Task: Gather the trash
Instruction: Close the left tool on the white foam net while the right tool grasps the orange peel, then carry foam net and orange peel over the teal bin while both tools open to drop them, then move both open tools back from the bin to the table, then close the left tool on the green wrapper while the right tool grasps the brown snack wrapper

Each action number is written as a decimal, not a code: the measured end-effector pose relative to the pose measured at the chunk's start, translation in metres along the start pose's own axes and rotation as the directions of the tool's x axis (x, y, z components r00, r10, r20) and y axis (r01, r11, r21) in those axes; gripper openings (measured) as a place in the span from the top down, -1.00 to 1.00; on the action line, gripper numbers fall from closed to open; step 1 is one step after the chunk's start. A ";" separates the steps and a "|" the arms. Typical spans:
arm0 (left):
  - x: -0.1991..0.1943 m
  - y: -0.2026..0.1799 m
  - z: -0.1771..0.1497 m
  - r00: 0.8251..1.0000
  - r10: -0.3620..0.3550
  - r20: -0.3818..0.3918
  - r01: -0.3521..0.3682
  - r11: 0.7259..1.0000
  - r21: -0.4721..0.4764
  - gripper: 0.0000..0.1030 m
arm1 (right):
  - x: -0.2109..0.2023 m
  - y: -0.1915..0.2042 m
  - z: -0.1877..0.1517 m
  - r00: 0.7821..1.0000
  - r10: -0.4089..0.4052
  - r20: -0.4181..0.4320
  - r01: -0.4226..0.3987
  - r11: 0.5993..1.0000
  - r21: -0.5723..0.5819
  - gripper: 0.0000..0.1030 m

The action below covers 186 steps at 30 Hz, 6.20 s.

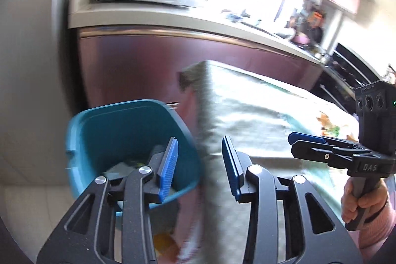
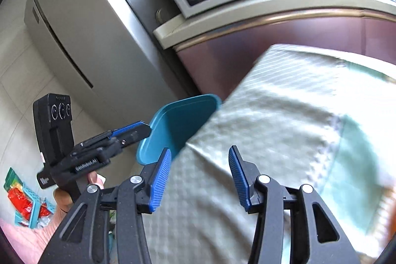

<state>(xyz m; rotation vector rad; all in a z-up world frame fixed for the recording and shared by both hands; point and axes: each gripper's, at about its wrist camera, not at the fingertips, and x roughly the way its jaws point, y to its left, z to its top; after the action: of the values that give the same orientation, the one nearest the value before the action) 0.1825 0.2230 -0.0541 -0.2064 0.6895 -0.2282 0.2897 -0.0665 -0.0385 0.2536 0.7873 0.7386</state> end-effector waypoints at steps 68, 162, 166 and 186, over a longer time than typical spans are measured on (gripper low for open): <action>0.128 -0.200 0.019 0.931 -0.291 -0.221 0.297 0.955 -0.009 0.75 | -0.119 -0.101 -0.064 0.958 -0.265 0.109 0.249 0.958 0.146 0.89; 0.027 -0.136 0.001 0.967 -0.235 -0.097 0.246 0.961 0.127 0.27 | -0.134 -0.065 -0.054 0.969 -0.190 0.156 0.173 0.978 0.115 0.23; 0.050 -0.187 -0.004 0.937 -0.307 -0.167 0.333 0.929 0.159 0.23 | -0.174 -0.095 -0.075 0.940 -0.282 0.190 0.246 0.949 0.195 0.16; 0.189 -0.319 -0.007 0.849 -0.345 -0.399 0.408 0.909 0.081 0.10 | -0.246 -0.206 -0.133 0.863 -0.463 0.202 0.333 0.823 0.461 0.02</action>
<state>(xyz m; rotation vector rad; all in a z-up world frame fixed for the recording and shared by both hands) 0.2747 -0.1342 -0.0900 -0.1398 1.0074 -0.7178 0.1816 -0.3927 -0.0912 0.5509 0.6607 0.1107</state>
